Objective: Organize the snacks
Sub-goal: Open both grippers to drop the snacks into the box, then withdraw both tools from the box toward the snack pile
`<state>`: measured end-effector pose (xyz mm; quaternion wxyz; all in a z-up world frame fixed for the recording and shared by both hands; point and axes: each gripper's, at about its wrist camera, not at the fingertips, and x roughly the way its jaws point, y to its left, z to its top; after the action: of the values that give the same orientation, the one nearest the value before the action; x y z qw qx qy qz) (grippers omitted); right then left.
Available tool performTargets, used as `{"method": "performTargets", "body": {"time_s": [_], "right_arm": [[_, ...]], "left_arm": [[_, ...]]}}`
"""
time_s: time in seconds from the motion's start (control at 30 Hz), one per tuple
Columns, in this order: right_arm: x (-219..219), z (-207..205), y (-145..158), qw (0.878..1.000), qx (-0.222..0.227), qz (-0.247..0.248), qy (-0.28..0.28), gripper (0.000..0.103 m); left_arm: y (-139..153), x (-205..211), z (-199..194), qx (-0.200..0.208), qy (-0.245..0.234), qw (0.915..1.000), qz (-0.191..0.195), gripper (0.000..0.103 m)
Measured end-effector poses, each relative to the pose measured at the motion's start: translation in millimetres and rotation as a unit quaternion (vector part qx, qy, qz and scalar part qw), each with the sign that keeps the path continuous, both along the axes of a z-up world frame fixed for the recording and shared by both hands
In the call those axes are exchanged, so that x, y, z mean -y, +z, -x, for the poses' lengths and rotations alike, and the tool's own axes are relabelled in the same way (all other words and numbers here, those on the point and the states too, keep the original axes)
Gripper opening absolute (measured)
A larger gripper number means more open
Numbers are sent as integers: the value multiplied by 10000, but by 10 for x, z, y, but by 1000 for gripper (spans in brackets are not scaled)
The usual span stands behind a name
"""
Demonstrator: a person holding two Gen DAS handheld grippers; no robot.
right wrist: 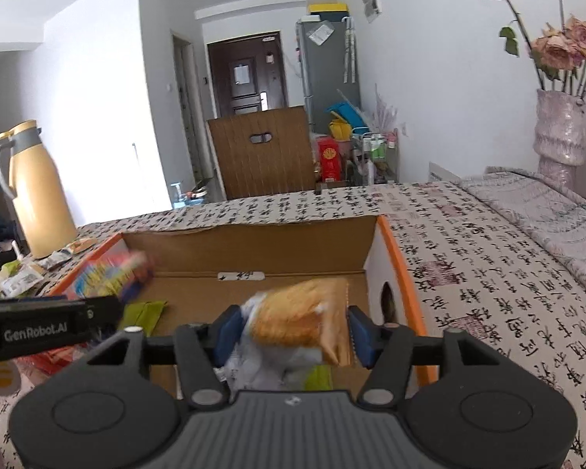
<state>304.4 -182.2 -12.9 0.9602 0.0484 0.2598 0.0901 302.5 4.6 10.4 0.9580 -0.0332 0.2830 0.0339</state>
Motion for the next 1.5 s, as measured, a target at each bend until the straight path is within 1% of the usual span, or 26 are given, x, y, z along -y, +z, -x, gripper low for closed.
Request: {"method": "performTargets", "body": {"time_s": [0.03,0.07,0.1,0.2,0.27,0.47,0.57,0.73,0.87,1.17,1.5], "right_arm": [[21,5,7,10000,-17,-30,-52,74],[38,9,9,9999,-23,-57,-108,85],[58,18,14,9998,-12,-84,-162,93],[105,20,22,9996,-4,-159,-224,102],[110,24,25,9996,-18,-201,-187,103],[115,37,41,9996,-2,-217,-185,103],[98,54,76,9997,33,-182,-183,103],[94,192,203,9995,220,-150,-172,103],[89,315,277,9994,280,-144,-147,103],[67,677,355,9994,337,-105,-27,103],[77,1094,353,9995,318,23,49,103]], "left_arm": [[5,-12,7,20,49,10000,11,83],[21,-22,31,77,130,9999,7,90],[41,-29,63,170,235,9996,-16,103],[94,-33,124,340,256,9991,-5,103],[110,-24,133,364,235,9991,-5,103],[163,-17,121,352,278,9990,-15,103],[244,-4,183,444,277,9986,-14,103],[409,10,327,685,291,9972,-55,103],[484,5,441,745,344,9966,-31,103],[609,56,842,872,287,9957,-124,103],[561,51,1272,794,248,9965,-77,103]]}}
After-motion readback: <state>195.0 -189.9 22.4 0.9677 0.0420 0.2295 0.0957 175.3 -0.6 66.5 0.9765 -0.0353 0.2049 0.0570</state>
